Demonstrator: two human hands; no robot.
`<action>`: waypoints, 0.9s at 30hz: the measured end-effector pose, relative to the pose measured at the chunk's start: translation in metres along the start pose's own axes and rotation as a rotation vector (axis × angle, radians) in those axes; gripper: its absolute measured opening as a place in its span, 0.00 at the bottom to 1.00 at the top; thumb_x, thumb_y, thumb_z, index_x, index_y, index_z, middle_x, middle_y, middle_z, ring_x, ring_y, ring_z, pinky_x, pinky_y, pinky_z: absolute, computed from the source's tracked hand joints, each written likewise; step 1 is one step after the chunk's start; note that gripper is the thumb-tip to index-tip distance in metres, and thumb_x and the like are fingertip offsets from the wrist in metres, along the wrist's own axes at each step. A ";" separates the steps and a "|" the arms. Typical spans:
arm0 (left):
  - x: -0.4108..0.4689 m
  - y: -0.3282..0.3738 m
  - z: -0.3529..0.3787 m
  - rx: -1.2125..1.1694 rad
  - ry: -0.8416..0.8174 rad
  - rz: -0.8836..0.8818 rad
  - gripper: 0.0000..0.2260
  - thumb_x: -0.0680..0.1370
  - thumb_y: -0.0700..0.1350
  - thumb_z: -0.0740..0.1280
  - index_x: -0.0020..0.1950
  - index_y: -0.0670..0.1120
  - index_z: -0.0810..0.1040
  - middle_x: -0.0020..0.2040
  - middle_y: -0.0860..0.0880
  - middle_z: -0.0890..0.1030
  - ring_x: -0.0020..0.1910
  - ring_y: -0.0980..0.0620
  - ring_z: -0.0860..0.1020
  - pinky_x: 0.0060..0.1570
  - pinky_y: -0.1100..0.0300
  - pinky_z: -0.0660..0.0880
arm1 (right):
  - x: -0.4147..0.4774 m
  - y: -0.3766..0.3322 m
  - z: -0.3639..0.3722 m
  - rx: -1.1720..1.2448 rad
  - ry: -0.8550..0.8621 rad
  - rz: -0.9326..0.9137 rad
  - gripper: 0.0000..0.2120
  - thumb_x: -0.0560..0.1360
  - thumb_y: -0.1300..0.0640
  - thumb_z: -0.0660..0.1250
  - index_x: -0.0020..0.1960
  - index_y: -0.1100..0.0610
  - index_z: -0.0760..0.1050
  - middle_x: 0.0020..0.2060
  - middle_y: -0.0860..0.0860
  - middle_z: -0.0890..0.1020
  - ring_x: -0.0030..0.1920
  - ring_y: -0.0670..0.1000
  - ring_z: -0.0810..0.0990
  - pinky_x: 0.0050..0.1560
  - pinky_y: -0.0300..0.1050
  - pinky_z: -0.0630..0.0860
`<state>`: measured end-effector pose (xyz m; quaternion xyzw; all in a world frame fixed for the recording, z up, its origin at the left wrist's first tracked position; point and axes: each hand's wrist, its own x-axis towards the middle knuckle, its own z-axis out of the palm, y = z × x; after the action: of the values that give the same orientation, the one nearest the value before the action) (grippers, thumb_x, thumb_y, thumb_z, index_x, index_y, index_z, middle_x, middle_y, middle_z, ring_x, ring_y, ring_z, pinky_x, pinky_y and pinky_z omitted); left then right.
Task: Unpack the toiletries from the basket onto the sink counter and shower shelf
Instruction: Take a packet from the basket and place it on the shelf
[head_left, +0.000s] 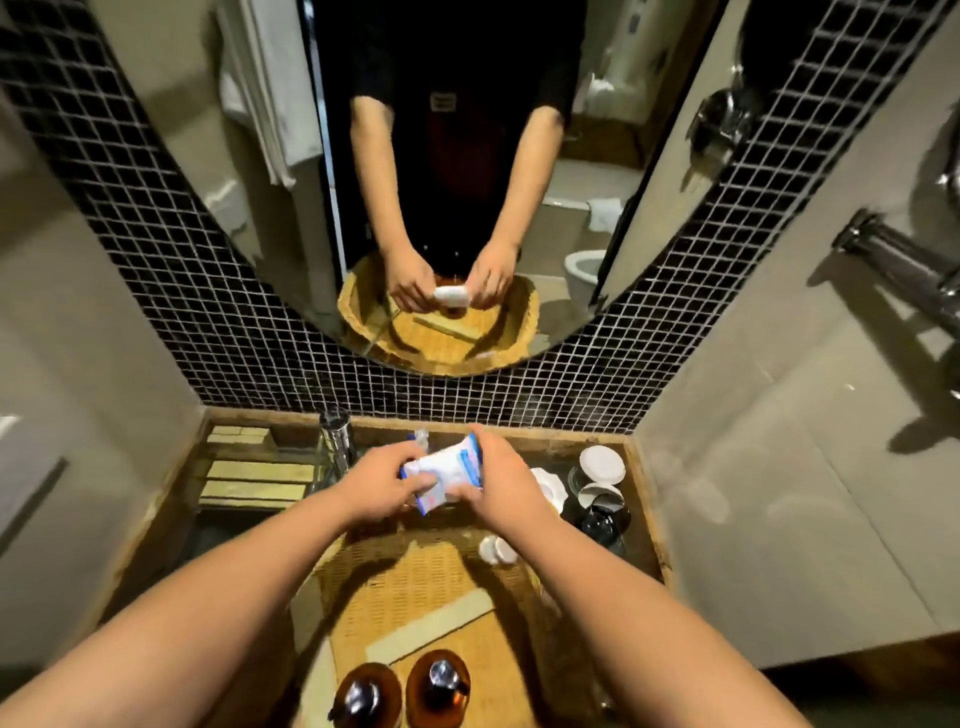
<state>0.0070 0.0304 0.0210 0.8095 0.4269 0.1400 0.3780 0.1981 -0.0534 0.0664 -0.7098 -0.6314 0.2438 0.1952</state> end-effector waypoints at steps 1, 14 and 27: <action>-0.002 0.000 -0.010 -0.039 0.071 -0.033 0.09 0.72 0.58 0.67 0.41 0.54 0.76 0.38 0.55 0.79 0.37 0.61 0.75 0.39 0.58 0.69 | 0.006 -0.010 -0.002 0.051 0.045 0.008 0.38 0.71 0.52 0.76 0.75 0.51 0.61 0.64 0.52 0.76 0.62 0.54 0.76 0.59 0.48 0.74; -0.045 -0.021 -0.110 0.049 0.402 -0.124 0.25 0.74 0.57 0.72 0.69 0.55 0.71 0.56 0.57 0.82 0.51 0.59 0.80 0.54 0.52 0.79 | 0.079 -0.136 0.010 0.039 0.048 -0.276 0.21 0.73 0.57 0.73 0.65 0.55 0.78 0.57 0.53 0.83 0.56 0.53 0.79 0.59 0.46 0.73; -0.052 -0.074 -0.156 0.176 0.636 -0.140 0.13 0.77 0.43 0.71 0.60 0.51 0.82 0.55 0.55 0.83 0.54 0.56 0.79 0.60 0.54 0.75 | 0.124 -0.194 0.069 -0.019 -0.013 -0.385 0.14 0.73 0.63 0.70 0.58 0.54 0.81 0.52 0.52 0.82 0.54 0.53 0.79 0.58 0.49 0.75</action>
<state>-0.1530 0.0920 0.0772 0.7236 0.5883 0.3219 0.1629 0.0119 0.0917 0.1118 -0.5760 -0.7590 0.2006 0.2276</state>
